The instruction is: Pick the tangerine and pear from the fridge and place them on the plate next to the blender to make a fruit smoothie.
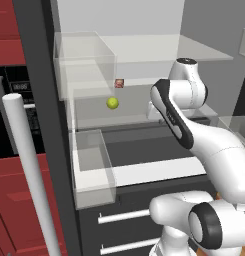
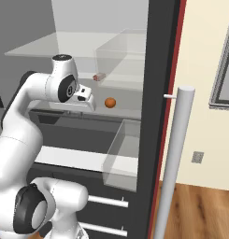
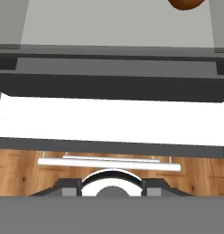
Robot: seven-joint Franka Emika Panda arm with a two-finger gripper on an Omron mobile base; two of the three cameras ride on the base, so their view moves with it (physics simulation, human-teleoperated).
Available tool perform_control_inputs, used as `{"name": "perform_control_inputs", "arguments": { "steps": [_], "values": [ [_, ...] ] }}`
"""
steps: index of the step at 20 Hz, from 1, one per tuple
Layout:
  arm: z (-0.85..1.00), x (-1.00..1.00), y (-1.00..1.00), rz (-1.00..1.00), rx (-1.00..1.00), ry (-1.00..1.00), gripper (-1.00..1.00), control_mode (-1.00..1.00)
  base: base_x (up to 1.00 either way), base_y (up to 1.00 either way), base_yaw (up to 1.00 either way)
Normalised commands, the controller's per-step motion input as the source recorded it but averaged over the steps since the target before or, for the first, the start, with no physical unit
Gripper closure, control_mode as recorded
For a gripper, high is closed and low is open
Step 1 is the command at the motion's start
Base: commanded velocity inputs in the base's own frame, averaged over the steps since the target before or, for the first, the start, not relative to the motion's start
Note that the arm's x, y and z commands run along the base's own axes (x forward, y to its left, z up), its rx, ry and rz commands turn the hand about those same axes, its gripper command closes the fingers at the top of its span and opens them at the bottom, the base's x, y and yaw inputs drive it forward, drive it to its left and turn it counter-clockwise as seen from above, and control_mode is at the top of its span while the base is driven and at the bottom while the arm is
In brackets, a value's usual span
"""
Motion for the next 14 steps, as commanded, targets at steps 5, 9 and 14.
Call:
{"name": "perform_control_inputs", "arguments": {
  "steps": [5,9,14],
  "values": [
    [0.00,0.00,0.00,0.00,0.00,0.00,-1.00,-1.00,0.00,0.00,0.00],
    [0.00,0.00,0.00,0.00,0.00,0.00,-1.00,-1.00,0.00,0.00,0.00],
    [0.00,0.00,0.03,0.01,0.00,0.00,-1.00,-1.00,0.00,0.00,0.00]
  ]
}}
